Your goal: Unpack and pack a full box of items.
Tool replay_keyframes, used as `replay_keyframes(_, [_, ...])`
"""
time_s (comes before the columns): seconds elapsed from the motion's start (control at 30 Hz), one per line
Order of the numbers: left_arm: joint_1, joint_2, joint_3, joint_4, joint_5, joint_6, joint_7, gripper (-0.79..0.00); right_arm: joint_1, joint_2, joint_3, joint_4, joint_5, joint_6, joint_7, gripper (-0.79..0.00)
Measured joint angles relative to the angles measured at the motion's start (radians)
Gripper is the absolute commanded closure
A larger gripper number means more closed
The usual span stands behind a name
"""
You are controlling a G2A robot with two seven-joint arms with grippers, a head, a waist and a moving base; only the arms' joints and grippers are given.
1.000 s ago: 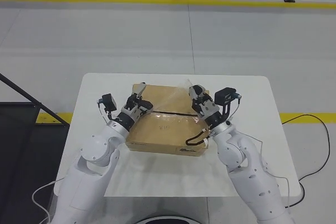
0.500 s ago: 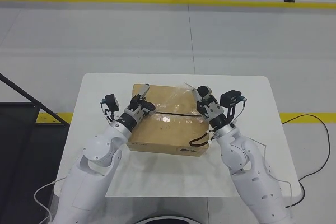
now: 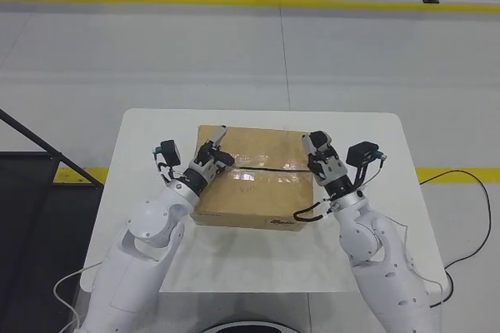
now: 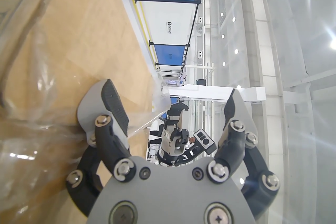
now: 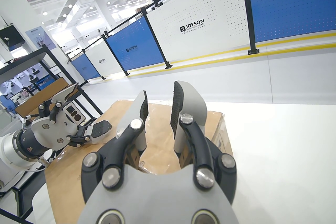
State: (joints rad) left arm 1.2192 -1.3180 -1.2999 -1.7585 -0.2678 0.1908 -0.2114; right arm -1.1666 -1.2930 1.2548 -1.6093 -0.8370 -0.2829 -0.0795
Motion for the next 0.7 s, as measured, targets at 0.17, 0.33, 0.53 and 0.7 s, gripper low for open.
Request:
replay_keyframes(0.17, [-0.003,-0.002,0.017,-0.004,0.012,0.006,-0.001,-0.785,-0.032,0.005,0.033,-0.020,0.025,-0.033,-0.003,-0.243])
replay_keyframes(0.33, [-0.002,-0.002,0.026,-0.013,0.033,0.014,0.002,-0.785,-0.053,0.008,0.057,-0.033,0.041,-0.058,0.000,-0.243])
replay_keyframes(0.53, [0.007,0.001,0.019,-0.042,0.069,0.037,0.008,-0.785,-0.072,0.012,0.081,-0.039,0.069,-0.095,0.003,-0.243])
replay_keyframes(0.7, [0.007,0.003,0.023,-0.072,0.116,0.069,0.002,-0.785,-0.080,0.014,0.096,-0.040,0.087,-0.126,0.009,-0.243])
